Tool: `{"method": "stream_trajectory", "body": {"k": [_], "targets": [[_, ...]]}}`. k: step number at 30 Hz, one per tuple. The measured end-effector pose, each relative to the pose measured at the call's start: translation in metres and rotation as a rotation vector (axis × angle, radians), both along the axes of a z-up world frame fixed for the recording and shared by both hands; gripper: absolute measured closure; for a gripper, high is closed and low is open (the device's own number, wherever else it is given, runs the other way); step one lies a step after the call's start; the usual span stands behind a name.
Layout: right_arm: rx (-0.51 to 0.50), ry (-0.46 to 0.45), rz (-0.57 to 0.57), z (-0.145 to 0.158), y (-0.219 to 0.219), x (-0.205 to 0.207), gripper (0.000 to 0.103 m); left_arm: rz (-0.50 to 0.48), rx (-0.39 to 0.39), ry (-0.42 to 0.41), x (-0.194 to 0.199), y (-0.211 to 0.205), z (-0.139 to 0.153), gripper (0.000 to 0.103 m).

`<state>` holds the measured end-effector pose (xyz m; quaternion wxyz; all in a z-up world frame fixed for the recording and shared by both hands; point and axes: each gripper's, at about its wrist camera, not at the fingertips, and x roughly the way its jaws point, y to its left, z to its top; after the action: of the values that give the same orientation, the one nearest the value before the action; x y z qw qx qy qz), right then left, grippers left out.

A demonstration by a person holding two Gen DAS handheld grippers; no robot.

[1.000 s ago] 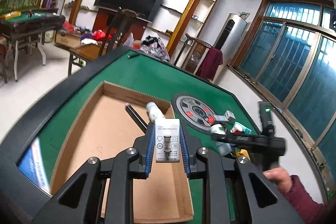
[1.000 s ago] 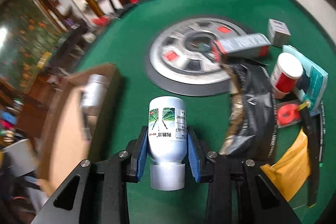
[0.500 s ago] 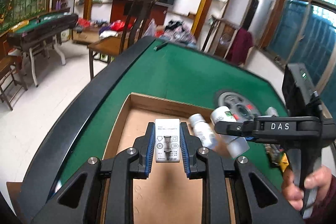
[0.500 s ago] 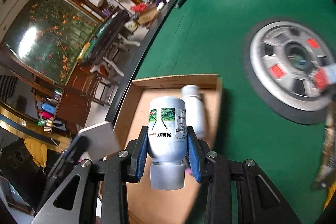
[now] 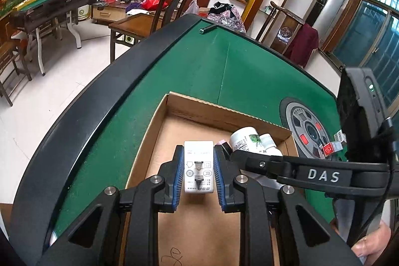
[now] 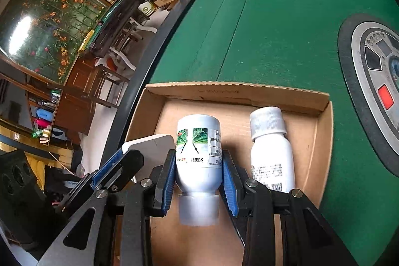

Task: Organize objects
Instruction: 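Place the green-label bottle in the tray with right while left places the charger there, then withdraw both open grippers from the tray back toward the pile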

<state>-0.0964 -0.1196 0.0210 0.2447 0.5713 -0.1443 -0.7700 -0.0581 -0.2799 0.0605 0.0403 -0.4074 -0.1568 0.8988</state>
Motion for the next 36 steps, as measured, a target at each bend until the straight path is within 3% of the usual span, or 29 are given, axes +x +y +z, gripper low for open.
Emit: {"method": "stream_trajectory", "body": {"k": [8, 10, 17, 27, 36], "targets": [[-0.003, 0.003, 0.015, -0.005, -0.008, -0.009, 0.063, 0.010, 0.052, 0.048, 0.008, -0.008, 0.007, 0.079], [-0.018, 0.007, 0.020, -0.004, -0.008, -0.010, 0.063, 0.011, 0.053, 0.069, 0.013, -0.008, 0.012, 0.067], [-0.052, 0.018, -0.025, 0.002, 0.011, -0.006, 0.062, 0.033, 0.045, 0.146, 0.034, -0.008, 0.035, 0.044], [-0.089, 0.064, -0.089, 0.023, 0.064, 0.020, 0.054, 0.049, 0.083, 0.146, 0.060, -0.003, 0.047, 0.035], [-0.039, 0.226, -0.142, 0.071, 0.159, 0.077, 0.035, -0.124, 0.071, 0.175, 0.087, 0.069, 0.076, 0.024]]}}
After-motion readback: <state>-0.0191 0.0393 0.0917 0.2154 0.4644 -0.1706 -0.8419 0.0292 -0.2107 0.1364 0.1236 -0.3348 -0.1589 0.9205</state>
